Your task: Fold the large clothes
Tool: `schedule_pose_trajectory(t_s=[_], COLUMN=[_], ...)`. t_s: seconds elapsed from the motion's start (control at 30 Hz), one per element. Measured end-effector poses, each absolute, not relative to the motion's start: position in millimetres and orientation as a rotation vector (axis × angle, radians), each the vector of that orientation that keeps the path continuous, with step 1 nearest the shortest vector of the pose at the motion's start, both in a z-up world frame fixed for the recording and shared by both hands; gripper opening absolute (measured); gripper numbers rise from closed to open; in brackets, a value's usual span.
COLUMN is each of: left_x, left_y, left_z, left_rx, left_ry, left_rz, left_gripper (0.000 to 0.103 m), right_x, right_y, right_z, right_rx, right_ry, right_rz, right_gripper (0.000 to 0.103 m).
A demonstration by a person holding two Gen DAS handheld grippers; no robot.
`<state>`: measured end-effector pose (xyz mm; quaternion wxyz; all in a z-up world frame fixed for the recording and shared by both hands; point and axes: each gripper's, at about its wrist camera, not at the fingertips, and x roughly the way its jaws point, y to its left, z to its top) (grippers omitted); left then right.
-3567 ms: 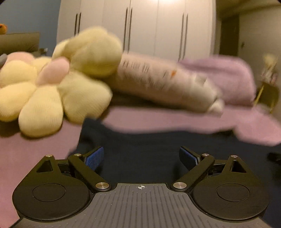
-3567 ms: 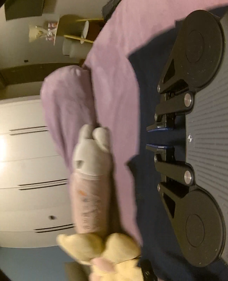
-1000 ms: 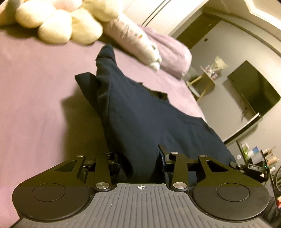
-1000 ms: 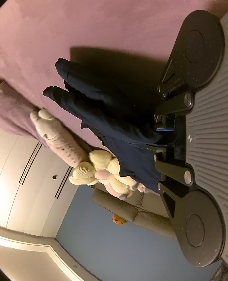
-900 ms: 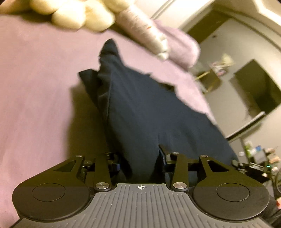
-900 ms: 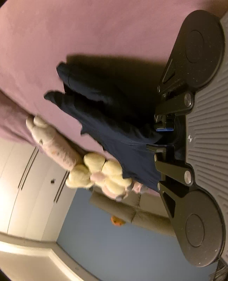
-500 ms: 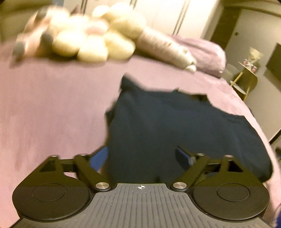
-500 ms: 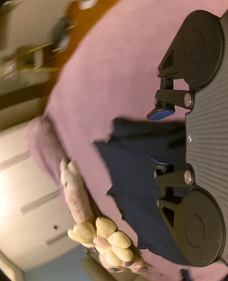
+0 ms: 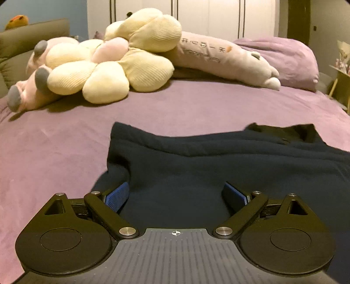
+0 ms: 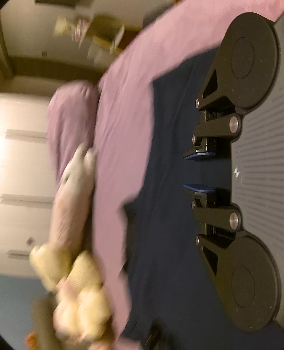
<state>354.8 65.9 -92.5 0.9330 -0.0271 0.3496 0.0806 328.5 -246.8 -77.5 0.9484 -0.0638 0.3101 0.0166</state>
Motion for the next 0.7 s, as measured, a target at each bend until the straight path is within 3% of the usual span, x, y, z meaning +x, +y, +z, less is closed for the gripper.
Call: schedule_pose_trajectory(t_s=[0.2, 0.57, 0.67, 0.7], left_x=[370, 368, 355, 347], left_y=[78, 85, 88, 90], left_z=[-110, -102, -92, -87], left_rx=[-0.116, -0.132, -0.087, -0.076], left_ry=[0.725, 0.762, 0.788, 0.790], left_rz=[0.155, 0.156, 0.133, 0.123], left_gripper=[0.103, 0.103, 0.103, 0.103], right_x=[330, 322, 326, 327], right_y=[-312, -305, -302, -302], right_z=[-99, -96, -90, -85], right_rx=[0.095, 0.032, 0.022, 0.021], right_ry=[0.596, 0.612, 0.658, 0.679], right_rz=[-0.044, -0.058, -0.064, -0.075], right_gripper=[0.023, 0.026, 0.030, 0.039])
